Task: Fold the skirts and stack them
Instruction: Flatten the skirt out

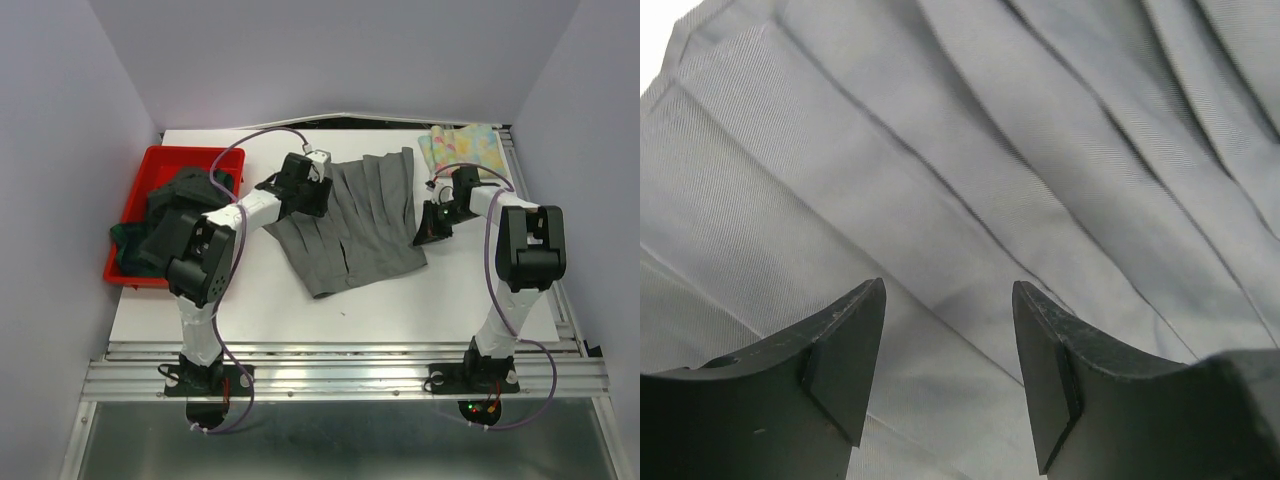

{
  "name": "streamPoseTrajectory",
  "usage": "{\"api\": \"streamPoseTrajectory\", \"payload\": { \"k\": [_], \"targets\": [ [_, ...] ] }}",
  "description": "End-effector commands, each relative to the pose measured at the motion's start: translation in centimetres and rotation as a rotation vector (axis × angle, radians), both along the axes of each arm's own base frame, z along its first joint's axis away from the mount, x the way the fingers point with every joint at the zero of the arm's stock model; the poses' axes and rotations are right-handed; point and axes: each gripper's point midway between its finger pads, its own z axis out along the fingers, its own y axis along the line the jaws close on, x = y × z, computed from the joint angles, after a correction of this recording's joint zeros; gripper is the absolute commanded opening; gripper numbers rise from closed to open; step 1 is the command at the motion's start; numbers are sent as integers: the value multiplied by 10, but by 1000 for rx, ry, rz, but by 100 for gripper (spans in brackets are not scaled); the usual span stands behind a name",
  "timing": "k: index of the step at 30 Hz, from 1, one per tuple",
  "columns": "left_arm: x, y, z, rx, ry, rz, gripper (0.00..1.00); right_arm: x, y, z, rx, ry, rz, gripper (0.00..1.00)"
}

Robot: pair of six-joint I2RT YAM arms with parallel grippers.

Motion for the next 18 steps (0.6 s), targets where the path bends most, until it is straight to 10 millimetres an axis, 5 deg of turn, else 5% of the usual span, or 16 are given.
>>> {"api": "streamPoseTrajectory", "payload": {
  "k": [1,11,18],
  "targets": [
    [18,6,8,-16,-2,148,63,13,0,13,11,-67,9,1],
    [16,1,-17,-77,65,198,52,9,0,9,8,-42,29,1],
    [40,1,-1,-133,7,217,27,10,-1,8,2,-40,35,26]
  ]
}}
